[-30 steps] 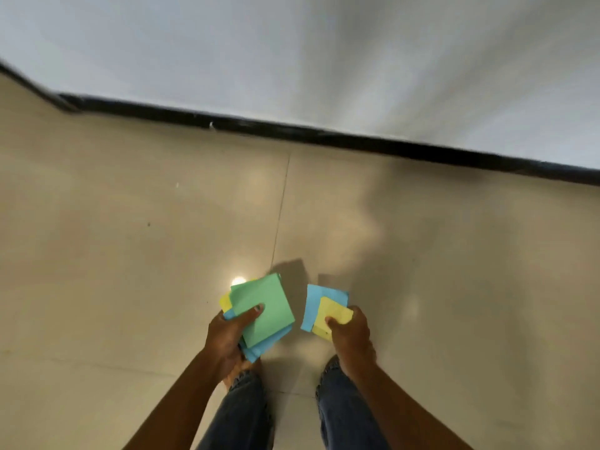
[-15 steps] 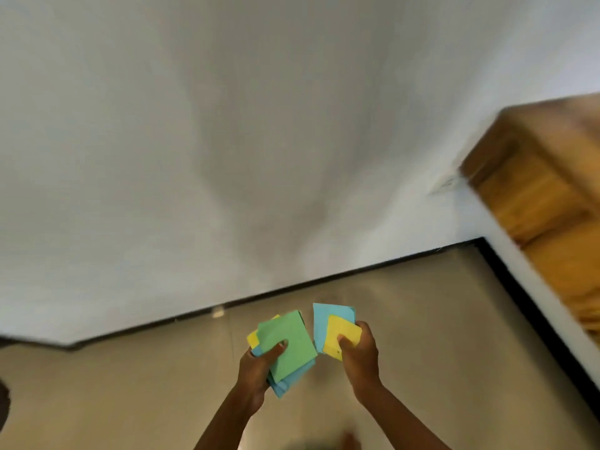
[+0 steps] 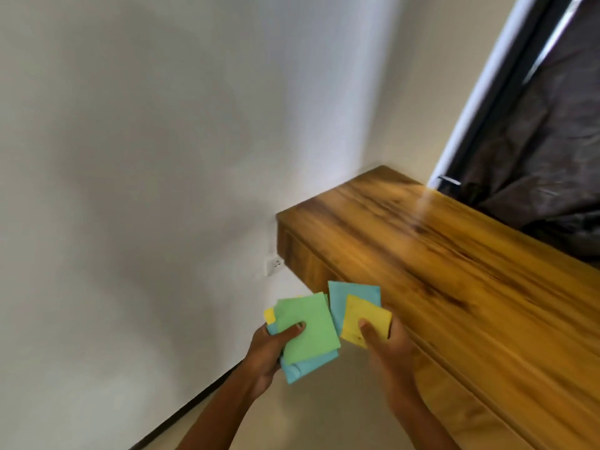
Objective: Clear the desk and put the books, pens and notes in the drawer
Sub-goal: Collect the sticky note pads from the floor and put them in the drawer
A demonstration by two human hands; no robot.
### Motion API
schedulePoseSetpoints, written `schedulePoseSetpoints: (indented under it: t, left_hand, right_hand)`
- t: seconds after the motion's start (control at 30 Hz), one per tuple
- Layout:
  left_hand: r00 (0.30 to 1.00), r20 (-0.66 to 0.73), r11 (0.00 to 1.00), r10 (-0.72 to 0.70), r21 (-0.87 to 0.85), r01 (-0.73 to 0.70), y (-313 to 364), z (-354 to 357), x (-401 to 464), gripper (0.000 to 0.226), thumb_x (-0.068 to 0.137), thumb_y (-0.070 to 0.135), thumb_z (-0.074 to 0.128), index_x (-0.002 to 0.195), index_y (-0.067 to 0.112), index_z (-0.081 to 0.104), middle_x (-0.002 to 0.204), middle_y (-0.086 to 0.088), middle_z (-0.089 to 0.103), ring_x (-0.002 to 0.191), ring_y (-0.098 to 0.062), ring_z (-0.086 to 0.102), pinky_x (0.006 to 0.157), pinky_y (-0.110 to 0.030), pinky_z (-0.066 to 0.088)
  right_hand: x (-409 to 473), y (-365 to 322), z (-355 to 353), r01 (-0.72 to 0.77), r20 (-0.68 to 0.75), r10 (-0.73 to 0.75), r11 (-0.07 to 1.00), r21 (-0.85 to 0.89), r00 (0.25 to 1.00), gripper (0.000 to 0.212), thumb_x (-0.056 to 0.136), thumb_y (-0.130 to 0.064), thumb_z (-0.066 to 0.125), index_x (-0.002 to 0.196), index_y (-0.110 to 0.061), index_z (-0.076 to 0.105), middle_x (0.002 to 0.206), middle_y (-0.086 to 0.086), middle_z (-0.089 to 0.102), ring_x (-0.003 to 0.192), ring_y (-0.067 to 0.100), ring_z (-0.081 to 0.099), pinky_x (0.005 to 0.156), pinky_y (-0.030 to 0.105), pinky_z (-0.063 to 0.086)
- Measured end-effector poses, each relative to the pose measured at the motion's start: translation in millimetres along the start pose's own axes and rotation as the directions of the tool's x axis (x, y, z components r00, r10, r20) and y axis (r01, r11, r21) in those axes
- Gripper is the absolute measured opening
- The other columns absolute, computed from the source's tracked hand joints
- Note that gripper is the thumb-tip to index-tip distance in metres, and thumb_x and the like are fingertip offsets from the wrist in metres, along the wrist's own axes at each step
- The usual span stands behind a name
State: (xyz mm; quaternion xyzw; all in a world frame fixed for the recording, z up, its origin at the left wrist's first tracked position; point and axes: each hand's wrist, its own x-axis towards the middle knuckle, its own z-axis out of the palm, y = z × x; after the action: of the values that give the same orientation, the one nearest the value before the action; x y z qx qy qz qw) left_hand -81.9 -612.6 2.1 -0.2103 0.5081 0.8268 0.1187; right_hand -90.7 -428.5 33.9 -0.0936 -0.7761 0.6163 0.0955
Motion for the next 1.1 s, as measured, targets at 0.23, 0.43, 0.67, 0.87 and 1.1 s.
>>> schedulePoseSetpoints:
  t: [0.23, 0.43, 0.67, 0.87, 1.1]
  left_hand:
    - [0.982, 0.18, 0.99, -0.048, 0.142, 0.023, 32.0, 111.9, 89.6, 0.034, 0.076, 0.01, 0.076, 0.108, 0.006, 0.066, 0.099, -0.012, 0.073, 0.091, -0.027, 0.07, 0.08, -0.042, 0.057]
    - [0.977, 0.198, 0.907, -0.076, 0.422, -0.015, 40.4, 167.7, 185.2, 0.025, 0.078, 0.012, 0.076, 0.099, 0.004, 0.066, 0.1, -0.011, 0.071, 0.071, -0.014, 0.068, 0.057, -0.02, 0.055]
    - [0.966, 0.249, 0.778, -0.071, 0.62, -0.103, 43.5, 205.7, 253.6, 0.014, 0.094, 0.019, 0.056, 0.103, 0.009, 0.058, 0.098, -0.007, 0.064, 0.073, -0.009, 0.057, 0.059, -0.018, 0.046]
    - [0.977, 0.212, 0.738, 0.012, 0.657, -0.152, 44.2, 211.6, 268.3, 0.029, 0.098, 0.013, 0.043, 0.07, 0.009, 0.05, 0.066, -0.005, 0.042, 0.059, -0.009, 0.036, 0.051, -0.022, 0.026]
    - [0.993, 0.12, 0.829, -0.014, 0.556, -0.056, 50.3, 219.5, 273.8, 0.02, 0.091, 0.019, 0.059, 0.084, 0.001, 0.065, 0.076, -0.011, 0.055, 0.072, -0.019, 0.049, 0.062, -0.032, 0.037]
  right_hand:
    - [103.8, 21.7, -64.0, -0.194, -0.234, 0.186, 0.981, -0.011, 0.954, 0.036, 0.082, -0.012, 0.068, 0.115, -0.006, 0.053, 0.106, 0.013, 0.061, 0.092, 0.028, 0.06, 0.078, 0.04, 0.05]
    - [180.8, 46.5, -78.5, -0.368, -0.331, 0.327, 0.928, -0.065, 0.885, 0.043, 0.082, -0.008, 0.067, 0.12, -0.005, 0.048, 0.111, 0.017, 0.058, 0.087, 0.025, 0.056, 0.062, 0.032, 0.047]
    - [224.7, 59.7, -82.0, -0.558, -0.4, 0.469, 0.818, -0.141, 0.788, 0.065, 0.08, -0.017, 0.071, 0.135, -0.011, 0.038, 0.13, 0.016, 0.05, 0.113, 0.03, 0.051, 0.084, 0.039, 0.049]
    - [235.1, 42.1, -79.3, -0.507, -0.424, 0.307, 0.686, -0.522, 0.852, 0.075, 0.079, -0.034, 0.069, 0.142, -0.027, 0.029, 0.148, 0.009, 0.022, 0.136, 0.033, 0.016, 0.107, 0.052, 0.022]
    - [245.0, 34.3, -42.1, 0.099, 0.326, 0.25, 0.636, -0.765, 0.912, 0.132, 0.052, -0.071, 0.072, 0.147, -0.03, -0.011, 0.156, -0.008, -0.008, 0.144, 0.019, -0.009, 0.114, 0.047, 0.003]
